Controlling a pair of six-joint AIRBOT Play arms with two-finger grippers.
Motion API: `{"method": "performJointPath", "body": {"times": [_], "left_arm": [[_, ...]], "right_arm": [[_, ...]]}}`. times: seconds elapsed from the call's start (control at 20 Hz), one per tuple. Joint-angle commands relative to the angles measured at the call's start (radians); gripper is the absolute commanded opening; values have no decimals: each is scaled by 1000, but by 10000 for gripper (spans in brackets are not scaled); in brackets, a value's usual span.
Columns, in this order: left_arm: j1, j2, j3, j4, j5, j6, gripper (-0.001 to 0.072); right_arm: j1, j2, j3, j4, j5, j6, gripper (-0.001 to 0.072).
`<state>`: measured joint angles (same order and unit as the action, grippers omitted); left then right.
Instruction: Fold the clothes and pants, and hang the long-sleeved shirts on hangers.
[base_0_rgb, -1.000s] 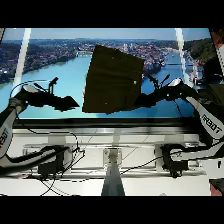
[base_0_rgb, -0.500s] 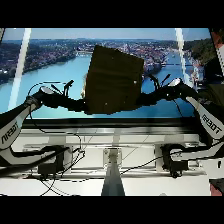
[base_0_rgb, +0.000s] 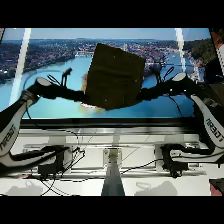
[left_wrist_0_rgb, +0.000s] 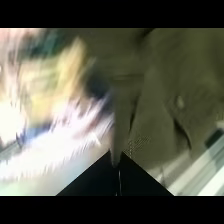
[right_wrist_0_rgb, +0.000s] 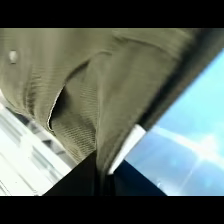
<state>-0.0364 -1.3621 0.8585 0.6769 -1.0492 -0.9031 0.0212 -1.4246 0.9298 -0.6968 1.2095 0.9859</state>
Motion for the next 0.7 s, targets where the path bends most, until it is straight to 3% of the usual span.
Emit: {"method": "performJointPath", "body": {"times": [0.0, 0.3, 0.55, 0.65], "left_arm": [[0, 154, 159, -5, 3, 3, 8], [21, 623, 312, -4, 157, 3, 8], [48, 998, 312, 50, 251, 2, 8], [48, 1075, 309, 109, 249, -67, 7]], "right_arm": [[1, 108, 138, 123, 84, -9, 45], [1, 367, 371, 515, 155, -8, 45], [68, 647, 396, 511, 115, 106, 45], [140, 726, 395, 395, 0, 223, 44]]}}
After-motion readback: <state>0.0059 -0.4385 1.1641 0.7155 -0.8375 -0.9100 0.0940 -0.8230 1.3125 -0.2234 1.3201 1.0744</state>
